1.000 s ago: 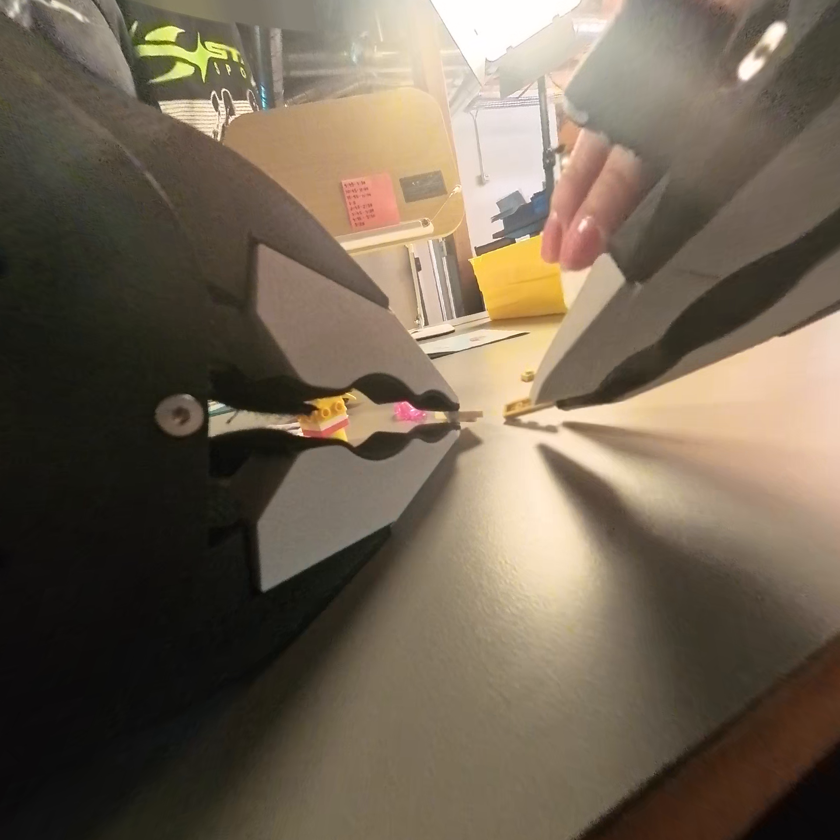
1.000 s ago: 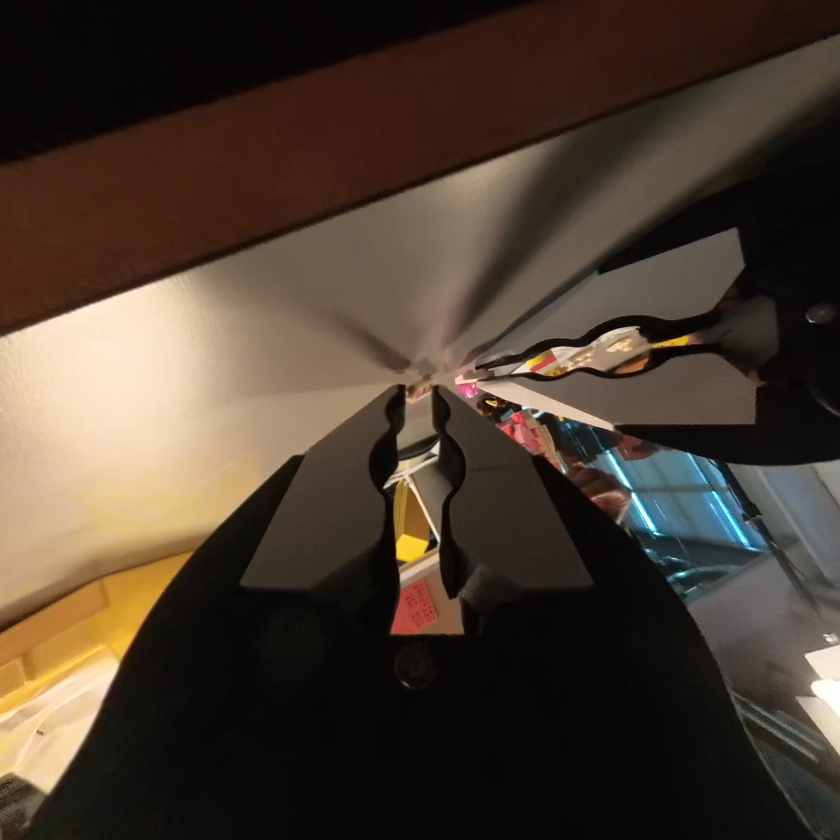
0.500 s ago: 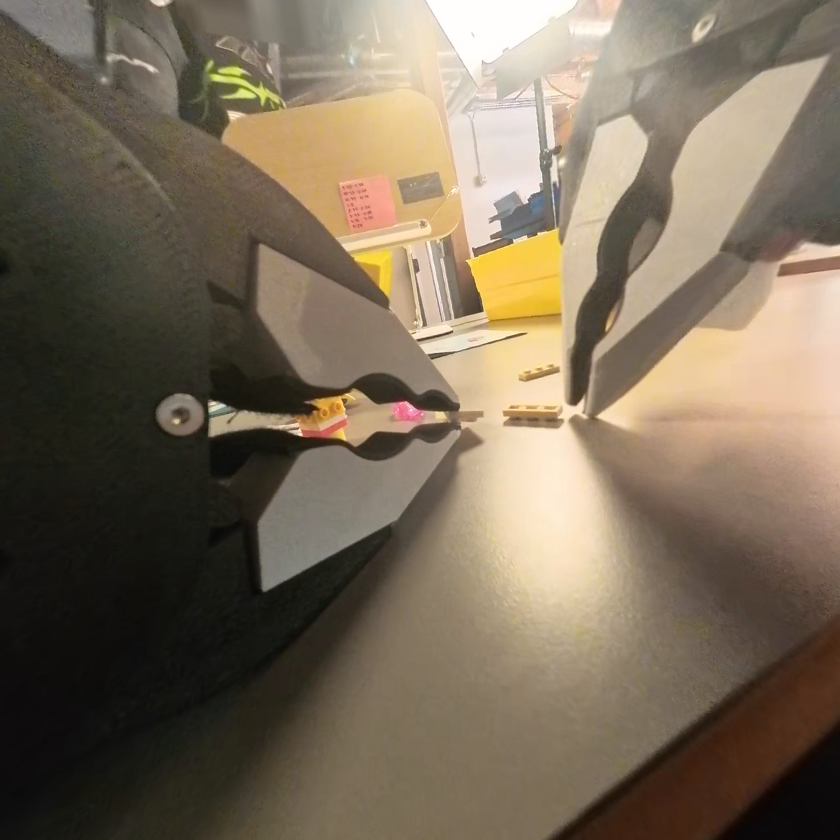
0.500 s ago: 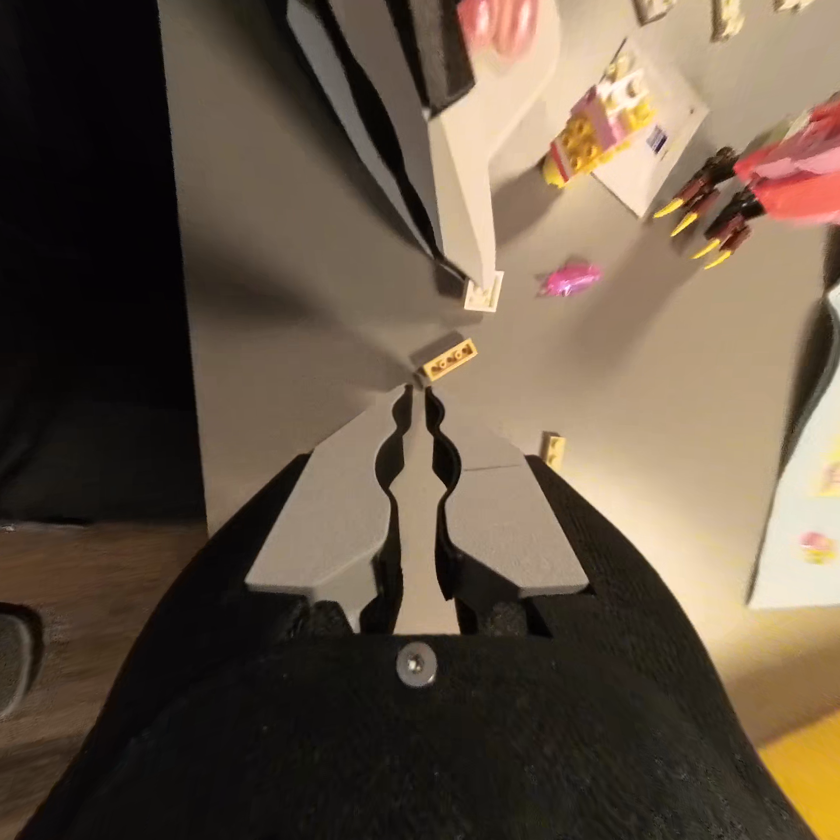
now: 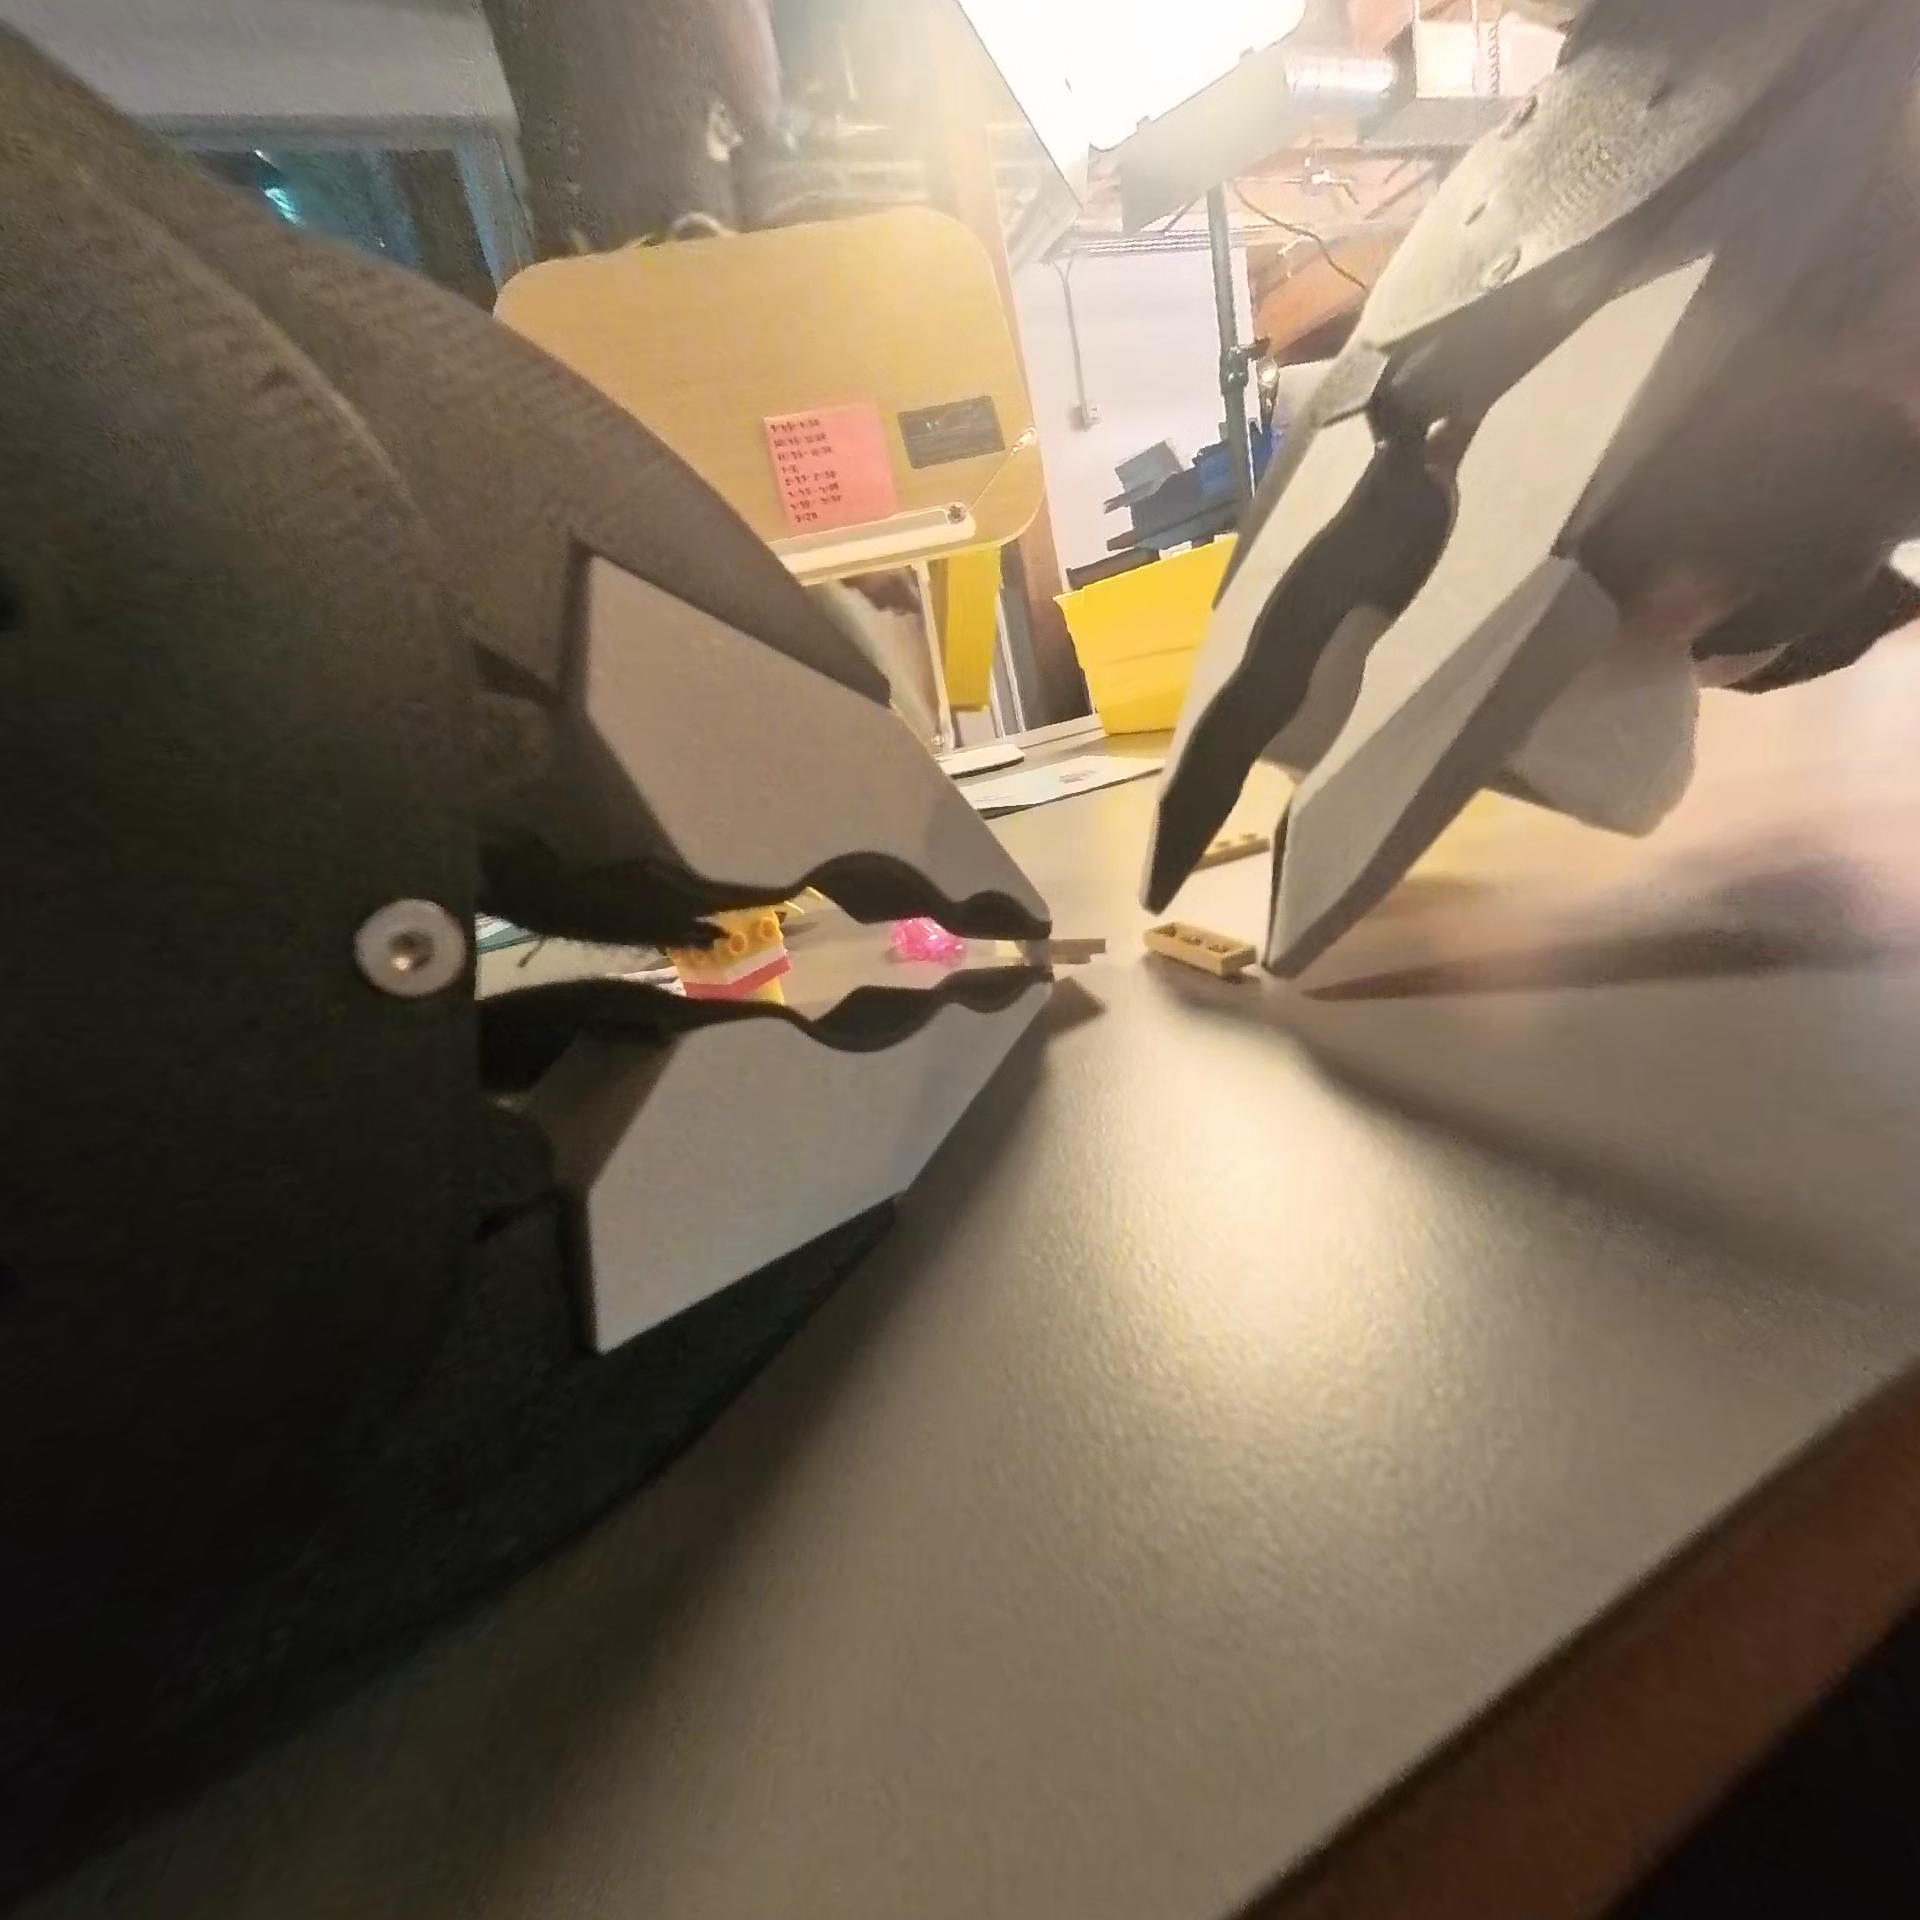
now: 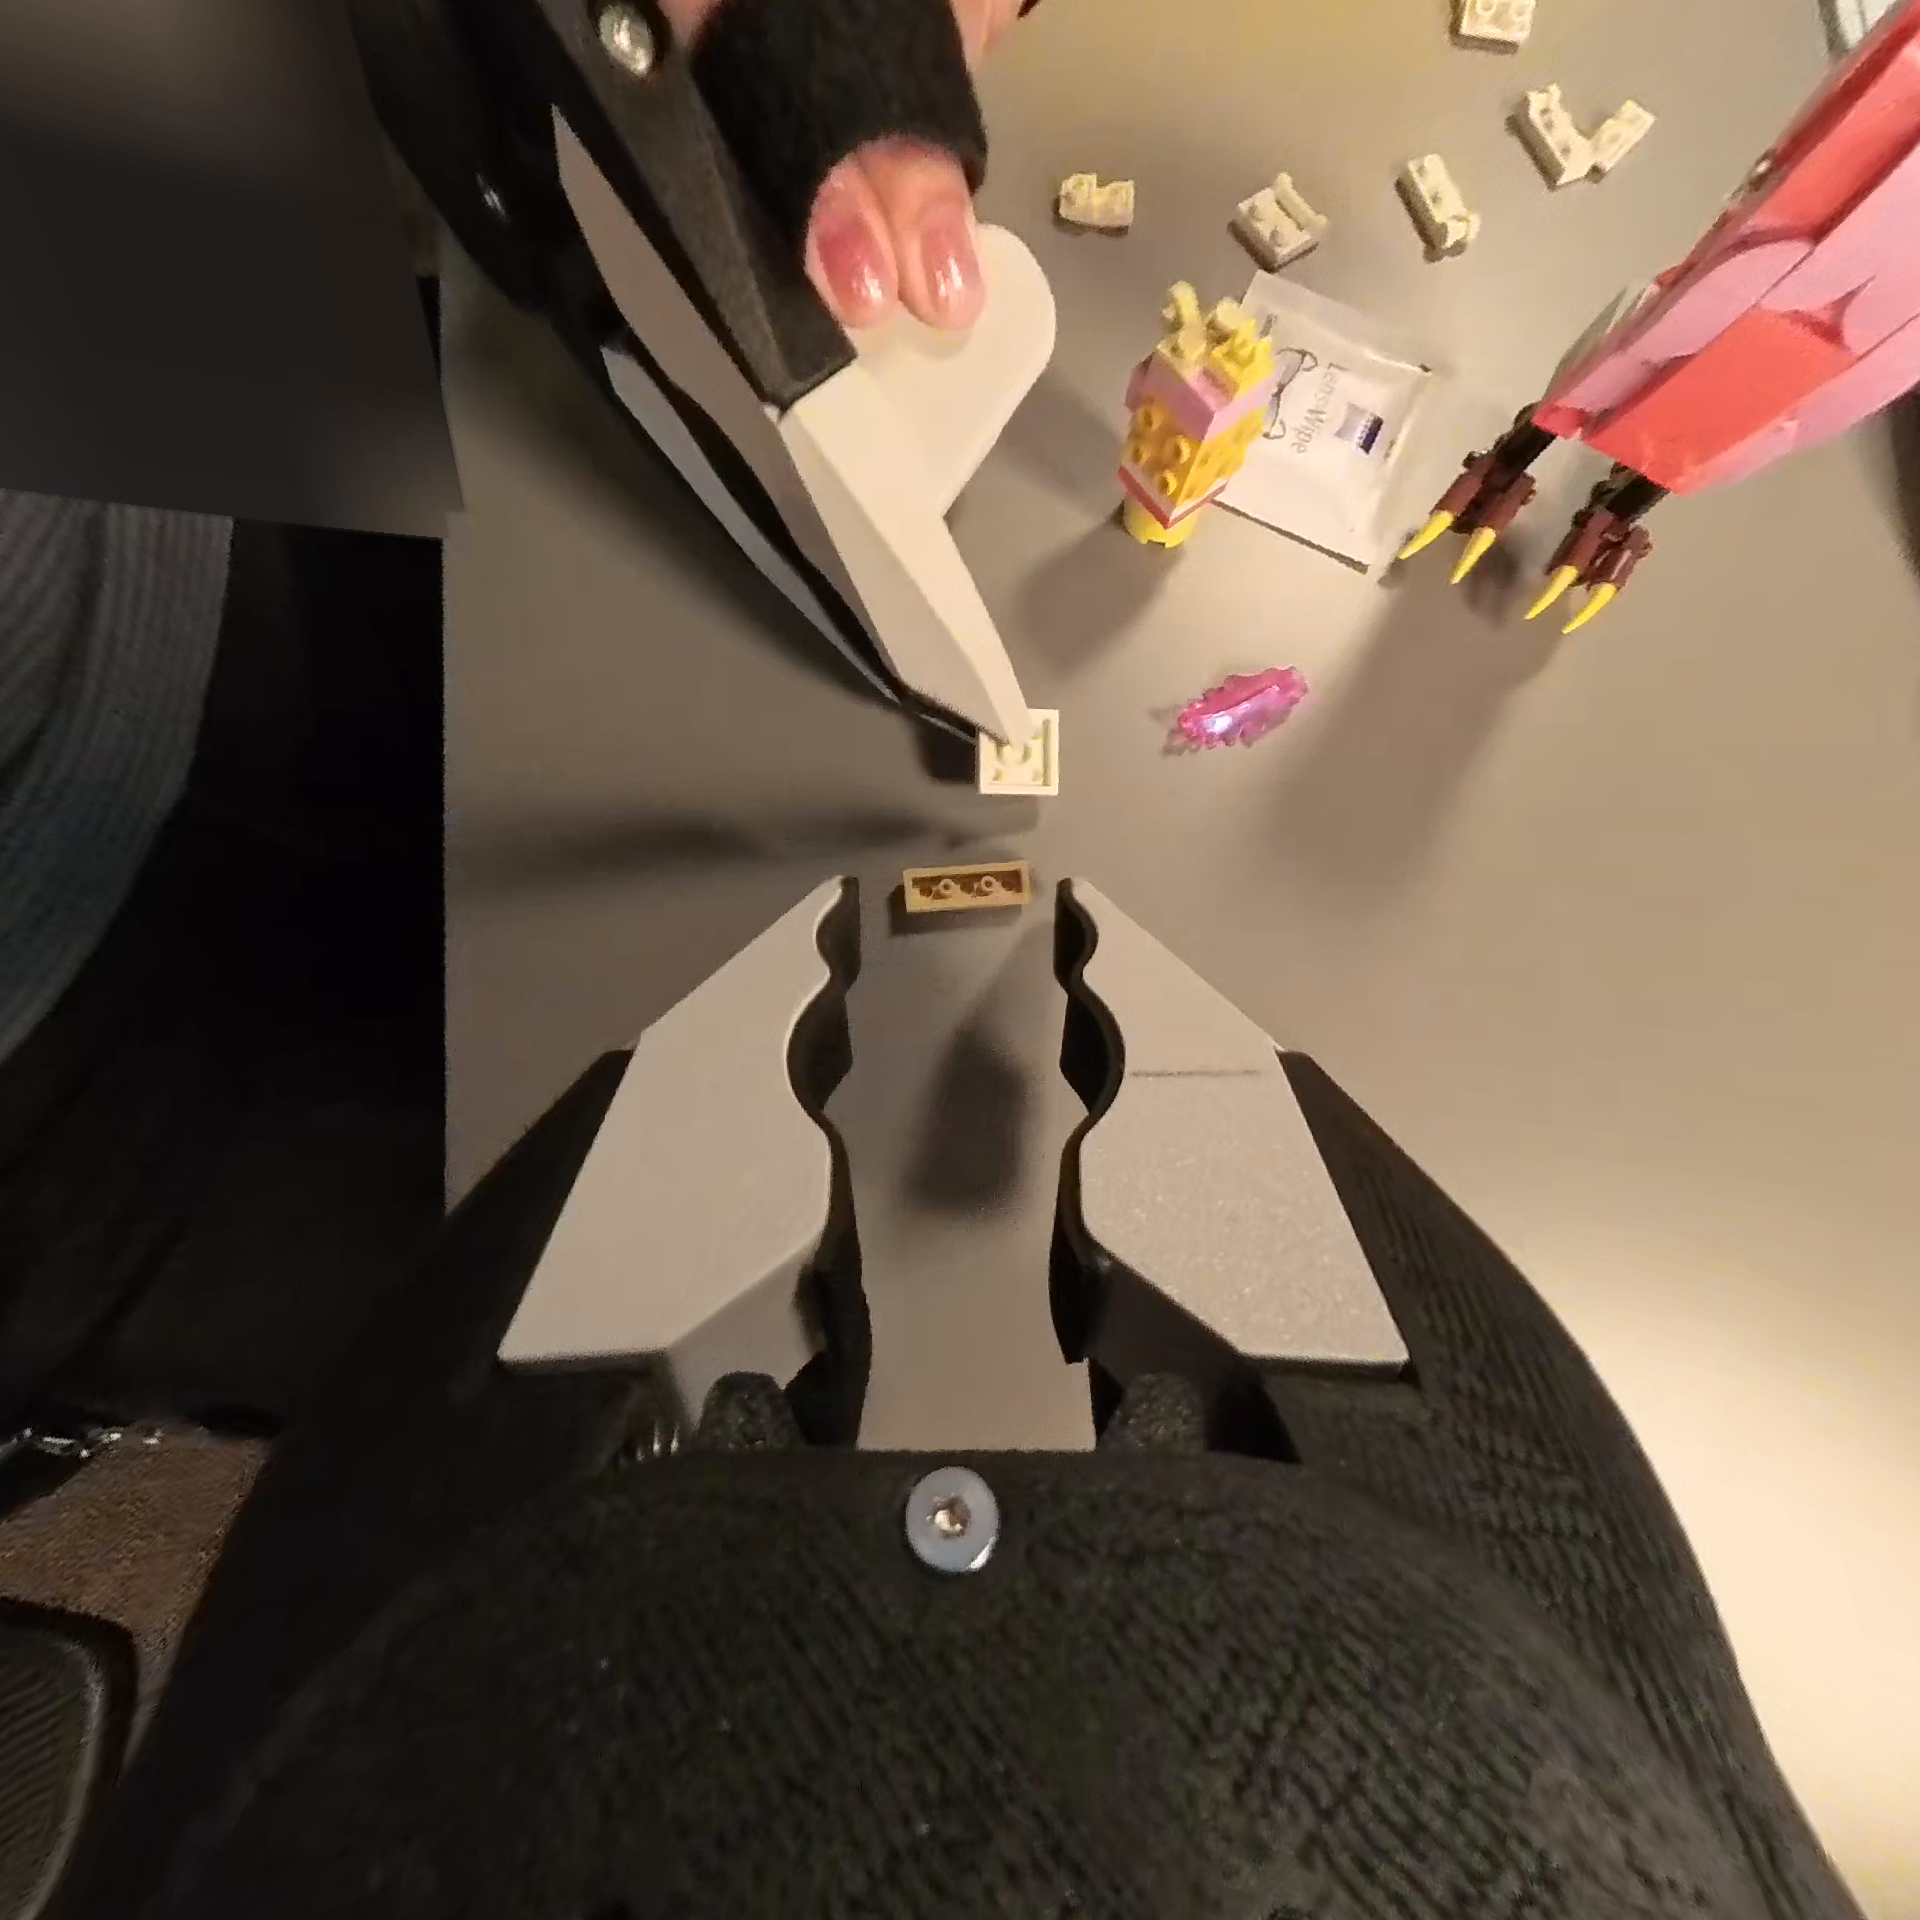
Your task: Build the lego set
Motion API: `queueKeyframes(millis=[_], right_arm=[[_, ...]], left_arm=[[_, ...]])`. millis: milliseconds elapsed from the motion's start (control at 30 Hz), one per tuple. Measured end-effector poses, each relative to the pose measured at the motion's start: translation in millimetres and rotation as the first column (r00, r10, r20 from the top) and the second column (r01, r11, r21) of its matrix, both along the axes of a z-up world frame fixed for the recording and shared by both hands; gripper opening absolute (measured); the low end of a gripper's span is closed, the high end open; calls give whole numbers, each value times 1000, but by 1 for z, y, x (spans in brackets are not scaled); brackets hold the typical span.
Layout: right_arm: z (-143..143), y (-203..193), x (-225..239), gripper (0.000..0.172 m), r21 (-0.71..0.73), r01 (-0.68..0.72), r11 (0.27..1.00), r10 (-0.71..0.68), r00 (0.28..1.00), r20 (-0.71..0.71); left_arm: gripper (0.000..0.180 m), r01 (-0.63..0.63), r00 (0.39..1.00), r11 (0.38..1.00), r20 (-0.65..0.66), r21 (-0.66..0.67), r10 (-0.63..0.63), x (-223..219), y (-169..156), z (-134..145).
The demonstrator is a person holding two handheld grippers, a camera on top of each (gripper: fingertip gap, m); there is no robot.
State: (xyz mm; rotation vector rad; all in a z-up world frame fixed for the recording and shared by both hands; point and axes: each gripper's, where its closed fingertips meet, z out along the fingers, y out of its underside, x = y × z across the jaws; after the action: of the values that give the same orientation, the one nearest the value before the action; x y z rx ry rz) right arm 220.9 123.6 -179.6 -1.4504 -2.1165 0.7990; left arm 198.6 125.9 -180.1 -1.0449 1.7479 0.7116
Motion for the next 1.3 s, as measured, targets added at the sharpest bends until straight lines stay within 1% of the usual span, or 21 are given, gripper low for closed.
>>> queueKeyframes(millis=[133,267,433,600,733,833,1133,1300], right_arm=[[-3,-1,-1,34,-2,-11,1000,11,1000,-6],[-3,-2,-4,23,-18,-3,1000,3,1000,-8],[-3,-1,-5,22,-34,26,999,-26,1000,-2],[8,-6,-15,22,-189,73,979,-95,990,-106],[9,-5,-16,23,-244,84,966,-118,984,-130],[15,-6,-18,22,-289,84,954,-133,978,-158],[10,-7,-20,22,-294,61,954,-98,989,-113],[10,-11,-16,22,-359,39,932,-75,993,-87]], left_arm=[[3,0,1000,1000,1,0,0,0,0,0],[3,0,1000,1000,2,-1,0,0,0,0],[3,6,1000,1000,15,-5,-6,1,-1,-1],[3,36,999,999,42,-12,-35,4,-4,-1],[3,41,998,999,50,-14,-40,4,-4,-1],[3,53,997,999,47,-10,-53,5,-5,-1],[3,70,997,997,45,-9,-70,7,-8,-1],[3,84,995,996,54,-5,-84,10,-11,0]])
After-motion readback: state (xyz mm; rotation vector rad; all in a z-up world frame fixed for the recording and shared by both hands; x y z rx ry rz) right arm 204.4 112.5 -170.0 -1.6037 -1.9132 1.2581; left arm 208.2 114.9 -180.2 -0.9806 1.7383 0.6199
